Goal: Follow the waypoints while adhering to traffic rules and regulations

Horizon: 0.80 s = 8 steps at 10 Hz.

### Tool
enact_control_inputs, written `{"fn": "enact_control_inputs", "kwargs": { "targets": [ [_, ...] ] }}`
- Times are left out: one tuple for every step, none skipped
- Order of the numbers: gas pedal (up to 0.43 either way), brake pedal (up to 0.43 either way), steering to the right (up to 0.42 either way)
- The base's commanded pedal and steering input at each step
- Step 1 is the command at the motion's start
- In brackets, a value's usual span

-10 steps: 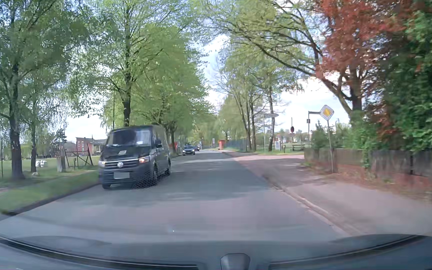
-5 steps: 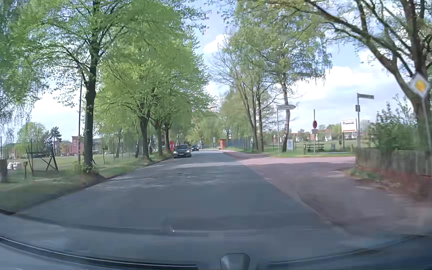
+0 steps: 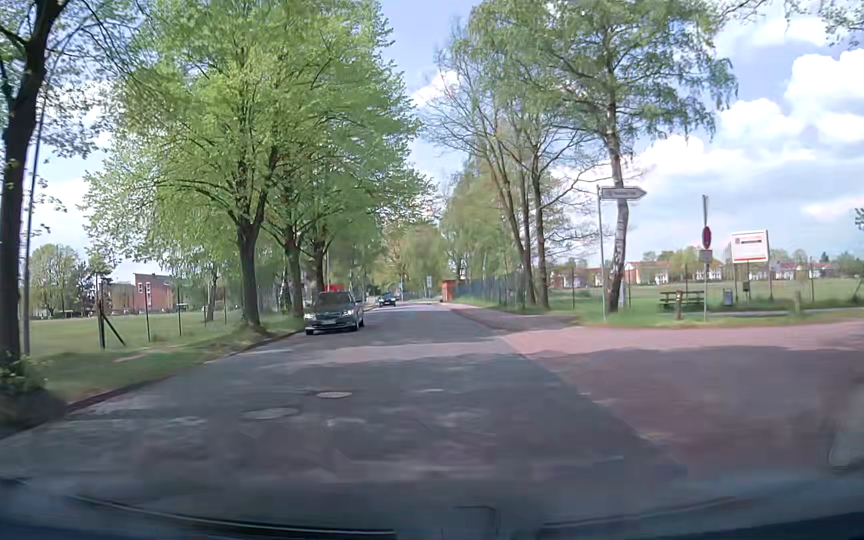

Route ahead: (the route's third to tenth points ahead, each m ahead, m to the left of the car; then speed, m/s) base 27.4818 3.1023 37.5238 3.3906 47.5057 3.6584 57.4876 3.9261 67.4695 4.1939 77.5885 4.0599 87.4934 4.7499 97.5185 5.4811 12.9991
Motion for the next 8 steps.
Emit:
{"fn": "enact_control_inputs", "kwargs": {
  "targets": [
    [0.118, 0.000, -0.007],
    [0.118, 0.000, -0.007],
    [0.118, 0.000, -0.007],
    [0.118, 0.000, -0.008],
    [0.118, 0.000, -0.008],
    [0.118, 0.000, -0.008],
    [0.118, 0.000, -0.008],
    [0.118, 0.000, -0.008]
  ]
}}
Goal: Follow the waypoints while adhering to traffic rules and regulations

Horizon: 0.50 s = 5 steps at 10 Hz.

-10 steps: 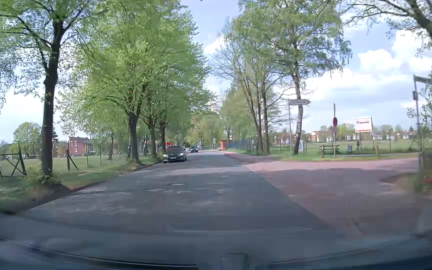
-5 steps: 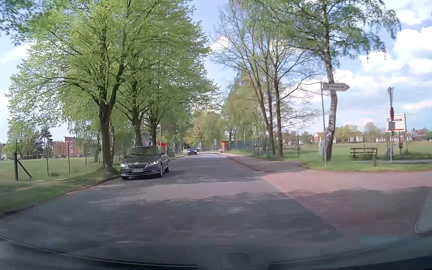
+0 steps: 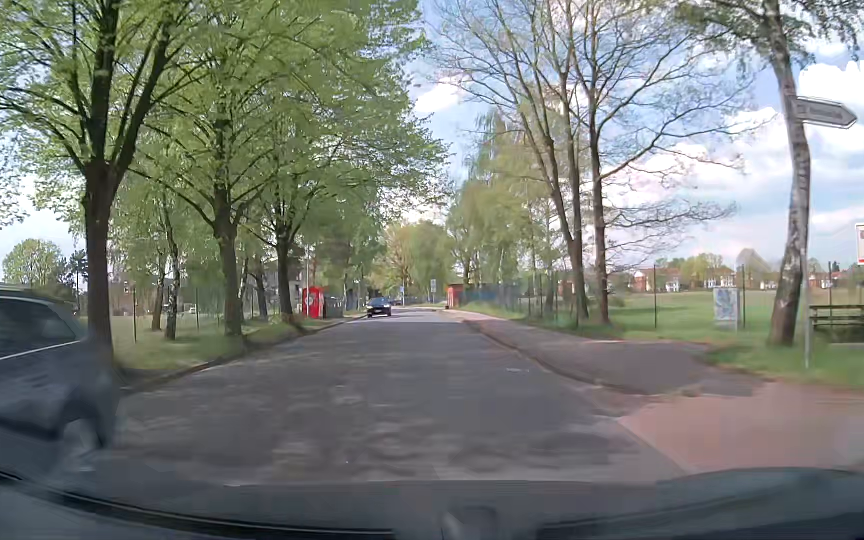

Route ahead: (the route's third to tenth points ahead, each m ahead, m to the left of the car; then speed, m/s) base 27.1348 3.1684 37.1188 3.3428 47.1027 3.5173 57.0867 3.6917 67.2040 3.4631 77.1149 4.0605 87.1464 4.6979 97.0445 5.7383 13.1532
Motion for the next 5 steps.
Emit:
{"fn": "enact_control_inputs", "kwargs": {
  "targets": [
    [0.118, 0.000, -0.008],
    [0.118, 0.000, -0.008],
    [0.118, 0.000, -0.006],
    [0.118, 0.000, -0.004],
    [0.118, 0.000, -0.004]
  ]
}}
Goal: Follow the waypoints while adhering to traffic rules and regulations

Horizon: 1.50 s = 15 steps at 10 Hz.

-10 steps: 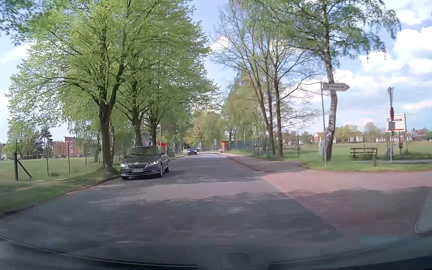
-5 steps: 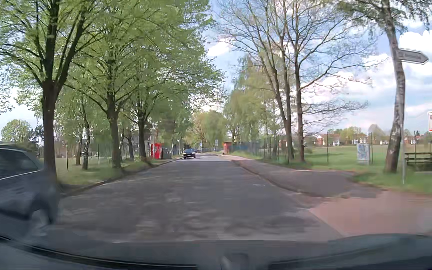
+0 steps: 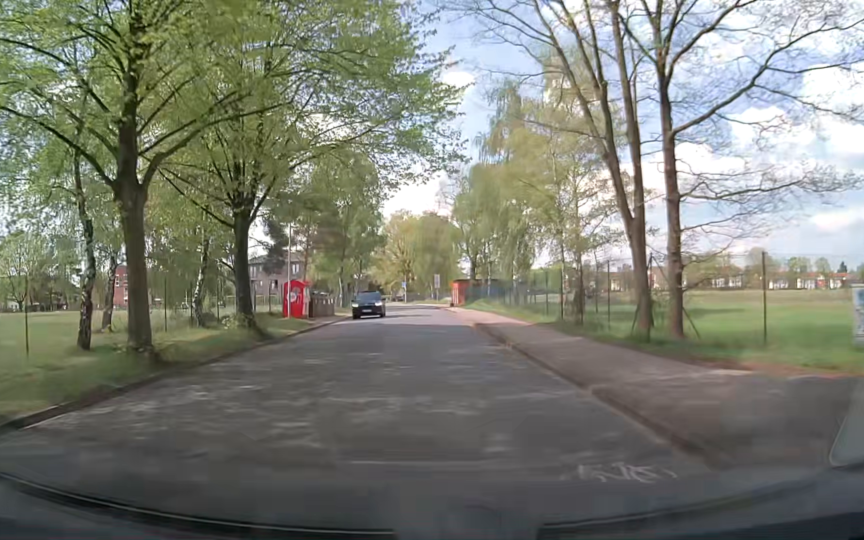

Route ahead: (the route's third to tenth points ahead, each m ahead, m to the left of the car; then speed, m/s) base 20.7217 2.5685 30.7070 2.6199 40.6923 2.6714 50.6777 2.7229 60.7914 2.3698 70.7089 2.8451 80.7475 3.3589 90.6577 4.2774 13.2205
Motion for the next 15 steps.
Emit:
{"fn": "enact_control_inputs", "kwargs": {
  "targets": [
    [0.118, 0.000, -0.004],
    [0.118, 0.000, -0.004],
    [0.118, 0.000, -0.004],
    [0.118, 0.000, -0.004],
    [0.118, 0.000, -0.004],
    [0.118, 0.000, -0.004],
    [0.118, 0.000, -0.004],
    [0.118, 0.000, -0.004],
    [0.110, 0.000, -0.004],
    [0.110, 0.000, -0.004],
    [0.110, 0.000, -0.004],
    [0.110, 0.000, -0.004],
    [0.098, 0.000, -0.004],
    [0.098, 0.000, -0.004],
    [0.079, 0.000, -0.004]
  ]
}}
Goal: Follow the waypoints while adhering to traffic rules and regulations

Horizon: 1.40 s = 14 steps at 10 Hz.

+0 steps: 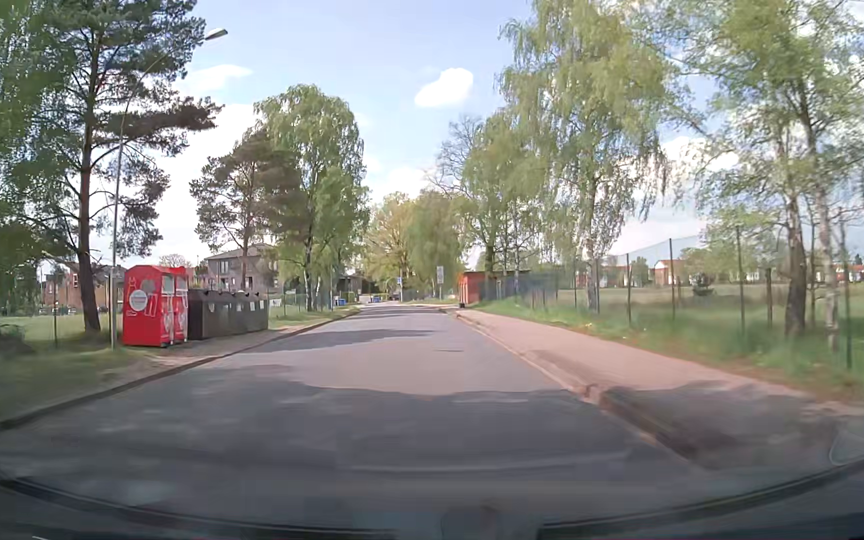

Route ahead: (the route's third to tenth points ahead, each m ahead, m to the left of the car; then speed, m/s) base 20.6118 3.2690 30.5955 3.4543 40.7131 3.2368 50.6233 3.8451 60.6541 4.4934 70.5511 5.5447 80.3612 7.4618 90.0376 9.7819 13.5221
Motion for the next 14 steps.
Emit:
{"fn": "enact_control_inputs", "kwargs": {
  "targets": [
    [0.067, 0.000, -0.004],
    [0.047, 0.000, -0.005],
    [0.028, 0.000, -0.006],
    [0.020, 0.000, -0.006],
    [0.020, 0.000, -0.007],
    [0.020, 0.000, -0.007],
    [0.020, 0.000, -0.007],
    [0.020, 0.000, -0.007],
    [0.020, 0.000, -0.007],
    [0.020, 0.000, -0.007],
    [0.028, 0.000, -0.007],
    [0.028, 0.000, -0.007],
    [0.028, 0.000, -0.007],
    [0.028, 0.000, -0.007]
  ]
}}
